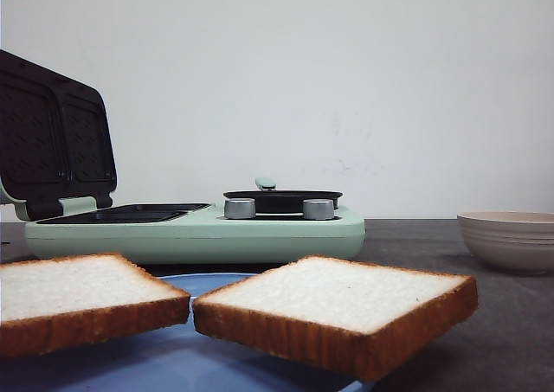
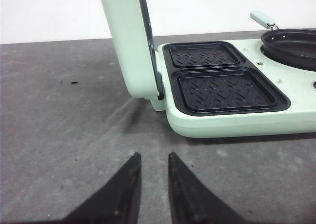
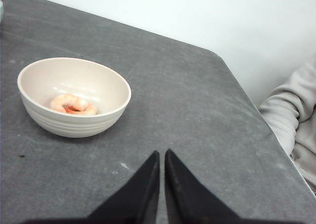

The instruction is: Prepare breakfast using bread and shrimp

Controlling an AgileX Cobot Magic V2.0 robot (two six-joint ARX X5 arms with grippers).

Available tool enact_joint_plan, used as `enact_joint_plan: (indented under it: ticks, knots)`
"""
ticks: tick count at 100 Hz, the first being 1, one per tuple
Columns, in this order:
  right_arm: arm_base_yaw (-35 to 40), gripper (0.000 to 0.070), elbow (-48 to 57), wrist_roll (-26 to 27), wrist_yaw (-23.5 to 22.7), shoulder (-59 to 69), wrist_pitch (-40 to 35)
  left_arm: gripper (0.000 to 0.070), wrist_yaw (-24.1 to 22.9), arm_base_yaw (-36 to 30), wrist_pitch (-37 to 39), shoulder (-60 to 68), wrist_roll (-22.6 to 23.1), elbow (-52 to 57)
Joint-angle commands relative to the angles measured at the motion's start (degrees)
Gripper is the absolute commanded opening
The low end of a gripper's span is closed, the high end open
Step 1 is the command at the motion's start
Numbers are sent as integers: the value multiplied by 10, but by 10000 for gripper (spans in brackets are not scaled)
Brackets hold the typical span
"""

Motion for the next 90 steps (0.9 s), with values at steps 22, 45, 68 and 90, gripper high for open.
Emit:
enact_joint_plan:
  ticks: [22, 45, 68, 90]
  knots:
    - [0, 10, -2, 11, 0, -1, 8, 16, 0, -1, -2, -1, 0, -10]
    - [0, 10, -2, 64, -12, -1, 15, 16, -2, -1, -2, -1, 0, -10]
    - [0, 9, -2, 269, -104, -1, 82, 16, 3, -1, -2, -1, -50, -10]
    - [0, 4, -1, 431, -153, -1, 115, 15, 2, -1, -2, -1, -155, -5]
